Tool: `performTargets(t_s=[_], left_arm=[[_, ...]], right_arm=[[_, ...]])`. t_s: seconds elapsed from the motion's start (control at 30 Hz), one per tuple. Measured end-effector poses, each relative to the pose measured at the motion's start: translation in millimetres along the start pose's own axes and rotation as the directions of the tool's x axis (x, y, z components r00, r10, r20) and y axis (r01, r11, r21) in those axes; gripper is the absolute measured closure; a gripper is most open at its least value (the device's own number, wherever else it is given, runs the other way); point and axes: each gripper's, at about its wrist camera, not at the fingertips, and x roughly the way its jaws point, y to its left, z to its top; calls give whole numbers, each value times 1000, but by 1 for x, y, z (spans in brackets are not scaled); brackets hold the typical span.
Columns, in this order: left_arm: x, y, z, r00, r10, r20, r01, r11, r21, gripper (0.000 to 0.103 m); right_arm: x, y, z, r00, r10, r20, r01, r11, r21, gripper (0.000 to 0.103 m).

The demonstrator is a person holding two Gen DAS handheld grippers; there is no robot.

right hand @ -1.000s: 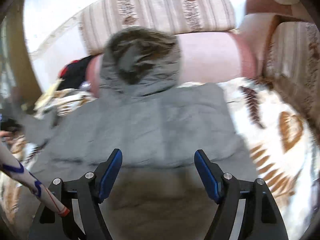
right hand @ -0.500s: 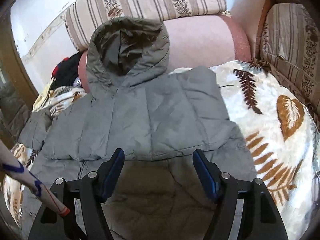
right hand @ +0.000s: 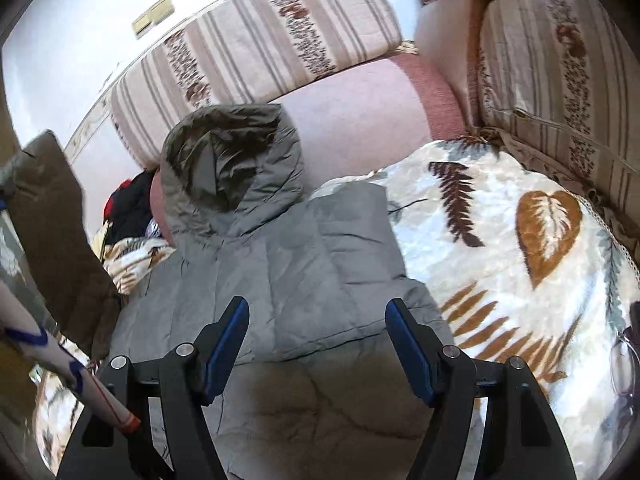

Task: Fold large clothes
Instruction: 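Carry the held sleeve across the jacket body and open the left tool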

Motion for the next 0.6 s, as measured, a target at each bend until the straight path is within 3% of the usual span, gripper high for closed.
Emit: performTargets(t_s=[0.17, 0.33, 0.37, 0.4, 0.47, 0.6], left_arm=[[59, -53, -72, 989, -31, -147, 41, 997, 62, 90], [130, -87, -149, 954, 4, -300, 38, 990, 134, 89], [138, -91, -160, 948, 22, -317, 33, 986, 165, 83], [143, -94, -167, 942, 36, -334, 29, 982, 186, 71], [149, -97, -180, 922, 10, -386, 75, 976, 204, 52], [117, -89, -175, 939, -59, -340, 147, 960, 237, 42]], right_arm=[[-6, -17, 6, 1000, -18, 20, 16, 998, 62, 27], [-6, -31, 10, 999, -28, 33, 24, 993, 119, 27], [-5, -33, 10, 999, -28, 29, 24, 992, 128, 27], [-3, -36, 11, 999, -27, 22, 23, 990, 139, 27], [1, -43, 12, 1000, -14, 12, 12, 985, 171, 27], [8, -58, 15, 999, 49, 6, -49, 968, 246, 27]])
